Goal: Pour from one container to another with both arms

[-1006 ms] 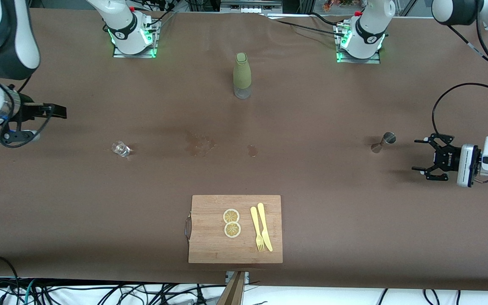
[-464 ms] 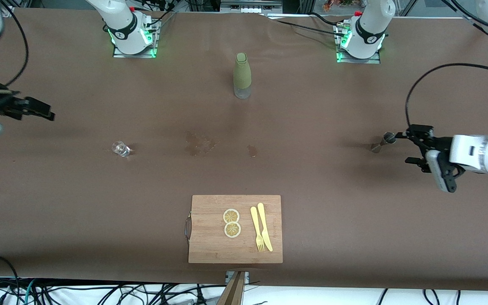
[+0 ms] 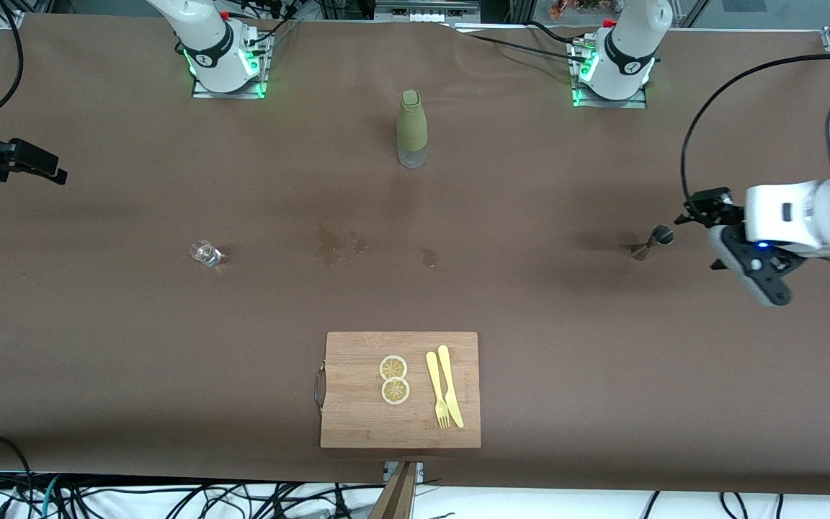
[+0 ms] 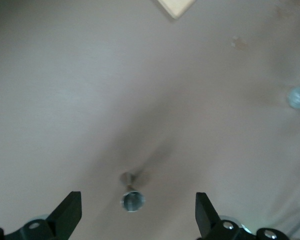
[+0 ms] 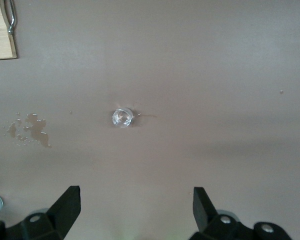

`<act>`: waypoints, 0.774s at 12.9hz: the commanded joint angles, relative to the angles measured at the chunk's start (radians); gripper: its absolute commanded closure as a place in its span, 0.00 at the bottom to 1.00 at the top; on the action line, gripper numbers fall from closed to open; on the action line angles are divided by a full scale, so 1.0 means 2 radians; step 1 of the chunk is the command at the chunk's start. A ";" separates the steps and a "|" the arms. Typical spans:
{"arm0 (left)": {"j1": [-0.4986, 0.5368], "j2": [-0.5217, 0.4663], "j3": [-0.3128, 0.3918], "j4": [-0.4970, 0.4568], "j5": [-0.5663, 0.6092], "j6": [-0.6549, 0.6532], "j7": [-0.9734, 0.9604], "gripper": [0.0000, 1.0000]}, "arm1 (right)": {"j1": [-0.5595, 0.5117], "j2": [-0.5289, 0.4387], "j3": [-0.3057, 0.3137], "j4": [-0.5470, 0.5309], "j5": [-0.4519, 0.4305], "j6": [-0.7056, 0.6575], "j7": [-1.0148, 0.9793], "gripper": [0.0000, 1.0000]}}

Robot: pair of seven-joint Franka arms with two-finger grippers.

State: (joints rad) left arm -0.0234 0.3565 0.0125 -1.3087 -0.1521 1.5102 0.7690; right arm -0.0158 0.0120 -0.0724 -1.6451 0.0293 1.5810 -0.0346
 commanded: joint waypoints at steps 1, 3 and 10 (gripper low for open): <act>0.003 -0.023 -0.004 0.006 0.045 0.018 -0.070 0.00 | -0.009 -0.002 0.006 0.005 -0.002 -0.007 0.007 0.00; 0.003 -0.037 -0.009 0.005 0.050 0.016 -0.177 0.00 | -0.007 0.008 0.006 0.014 -0.006 -0.001 0.006 0.00; 0.006 -0.067 -0.030 0.001 0.042 -0.054 -0.405 0.00 | -0.005 0.014 0.008 0.016 -0.008 0.009 0.005 0.00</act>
State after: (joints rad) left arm -0.0155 0.2412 -0.0306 -1.2985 -0.0895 1.4470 0.0368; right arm -0.0217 0.0300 -0.0683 -1.6376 0.0259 1.6033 -0.0334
